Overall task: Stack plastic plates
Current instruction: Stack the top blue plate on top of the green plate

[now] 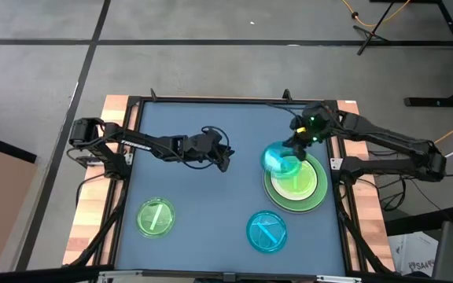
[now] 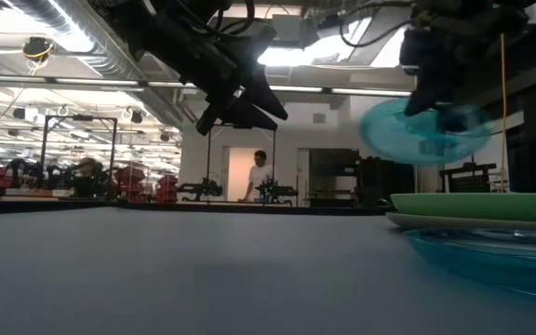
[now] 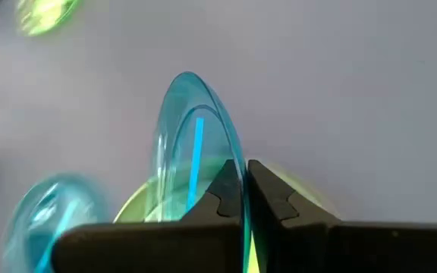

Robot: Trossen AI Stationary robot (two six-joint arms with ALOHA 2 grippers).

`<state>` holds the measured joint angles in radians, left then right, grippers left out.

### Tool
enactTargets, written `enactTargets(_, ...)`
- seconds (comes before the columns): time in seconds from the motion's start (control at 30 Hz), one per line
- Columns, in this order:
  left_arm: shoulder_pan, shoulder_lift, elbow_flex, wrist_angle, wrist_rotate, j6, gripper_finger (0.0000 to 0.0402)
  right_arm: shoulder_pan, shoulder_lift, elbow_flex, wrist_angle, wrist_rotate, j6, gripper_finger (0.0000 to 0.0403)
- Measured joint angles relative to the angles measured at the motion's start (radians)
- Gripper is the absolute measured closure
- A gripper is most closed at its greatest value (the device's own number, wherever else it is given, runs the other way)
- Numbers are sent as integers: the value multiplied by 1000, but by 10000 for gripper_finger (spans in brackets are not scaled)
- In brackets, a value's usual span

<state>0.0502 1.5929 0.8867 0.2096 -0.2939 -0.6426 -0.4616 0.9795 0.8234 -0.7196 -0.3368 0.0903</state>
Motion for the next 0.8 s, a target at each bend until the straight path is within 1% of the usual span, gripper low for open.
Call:
enactTargets(0.1, 0, 0, 0, 0, -1, 0, 294, -45, -9, 0, -97, -113, -74, 403)
enactTargets(0.17, 0, 0, 0, 0, -1, 0, 294, -64, -9, 0, -154, -142, -117, 403)
enactTargets(0.33, 0, 0, 0, 0, -1, 0, 294, -85, 13, 0, -257, -144, -203, 403)
enactTargets(0.57, 0, 0, 0, 0, -1, 0, 294, -83, 43, 0, -323, -146, -280, 403)
enactTargets(0.8, 0, 0, 0, 0, 0, 0, 294, -82, 91, 0, -356, -146, -306, 403)
